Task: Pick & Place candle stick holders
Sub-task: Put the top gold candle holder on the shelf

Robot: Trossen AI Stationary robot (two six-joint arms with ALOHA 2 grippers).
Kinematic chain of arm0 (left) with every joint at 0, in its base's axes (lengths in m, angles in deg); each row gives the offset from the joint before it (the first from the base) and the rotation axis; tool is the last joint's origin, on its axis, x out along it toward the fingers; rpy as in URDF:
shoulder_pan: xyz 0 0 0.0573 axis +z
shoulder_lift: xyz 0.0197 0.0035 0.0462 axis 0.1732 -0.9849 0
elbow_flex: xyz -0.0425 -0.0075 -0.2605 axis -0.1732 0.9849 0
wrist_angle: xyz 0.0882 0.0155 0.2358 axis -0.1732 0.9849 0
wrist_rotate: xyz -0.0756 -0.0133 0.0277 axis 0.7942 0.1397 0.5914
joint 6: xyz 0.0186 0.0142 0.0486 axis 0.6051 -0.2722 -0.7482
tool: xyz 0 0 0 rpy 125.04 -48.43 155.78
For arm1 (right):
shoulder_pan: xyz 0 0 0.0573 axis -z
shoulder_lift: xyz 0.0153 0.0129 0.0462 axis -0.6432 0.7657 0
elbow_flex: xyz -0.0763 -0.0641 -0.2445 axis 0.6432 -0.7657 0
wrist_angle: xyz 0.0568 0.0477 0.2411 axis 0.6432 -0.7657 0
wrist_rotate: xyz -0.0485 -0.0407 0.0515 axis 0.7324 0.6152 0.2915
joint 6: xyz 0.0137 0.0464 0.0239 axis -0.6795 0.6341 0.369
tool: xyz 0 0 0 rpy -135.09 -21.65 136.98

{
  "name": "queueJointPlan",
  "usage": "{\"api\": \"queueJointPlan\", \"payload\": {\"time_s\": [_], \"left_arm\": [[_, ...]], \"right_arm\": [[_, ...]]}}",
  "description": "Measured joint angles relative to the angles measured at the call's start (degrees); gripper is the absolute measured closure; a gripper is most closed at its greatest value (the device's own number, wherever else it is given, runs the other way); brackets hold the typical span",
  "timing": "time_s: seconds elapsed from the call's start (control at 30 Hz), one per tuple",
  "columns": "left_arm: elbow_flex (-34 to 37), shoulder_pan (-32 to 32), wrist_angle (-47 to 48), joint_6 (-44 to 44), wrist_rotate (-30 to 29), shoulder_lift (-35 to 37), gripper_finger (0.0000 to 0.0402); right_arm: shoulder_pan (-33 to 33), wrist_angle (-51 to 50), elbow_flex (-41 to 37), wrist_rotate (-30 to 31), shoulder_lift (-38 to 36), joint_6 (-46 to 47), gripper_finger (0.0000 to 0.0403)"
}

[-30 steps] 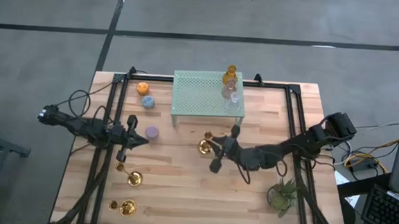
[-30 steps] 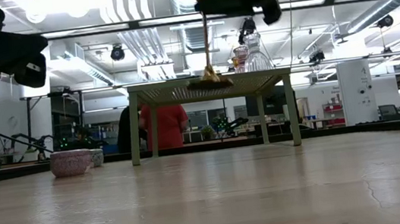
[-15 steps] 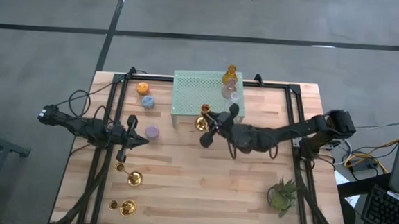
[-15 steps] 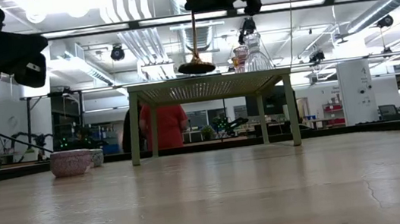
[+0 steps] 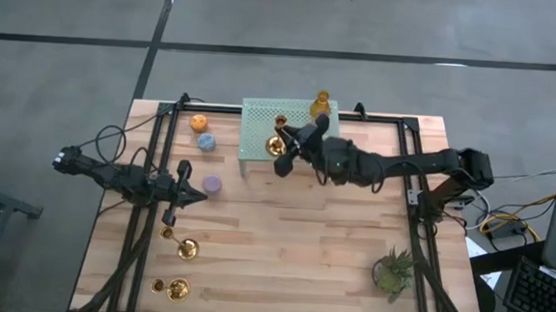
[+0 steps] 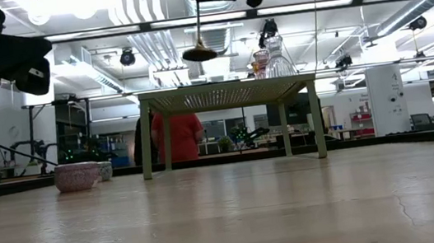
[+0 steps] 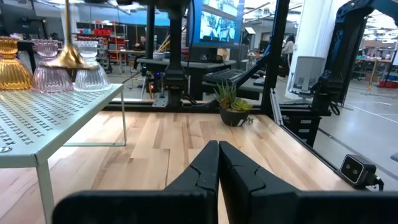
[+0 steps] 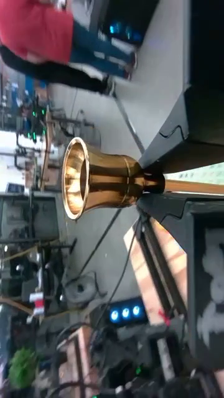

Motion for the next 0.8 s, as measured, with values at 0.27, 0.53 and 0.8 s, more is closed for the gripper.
{"api": "queueJointPlan", "payload": {"time_s": [0.27,0.53,0.8], "left_arm": [[0.0,0.0,0.0,0.0,0.0,0.0,0.0388],[0.0,0.0,0.0,0.0,0.0,0.0,0.0388],[0.0,0.0,0.0,0.0,0.0,0.0,0.0388]], "right_arm": [[6.5,0.3,-0.2,1.7,-0.1,4.1,0.0367],[11.7,0.3,-0.5,1.7,0.1,5.8,0.0367],[14.1,0.8,-0.5,1.7,0.1,5.2,0.0367]]}}
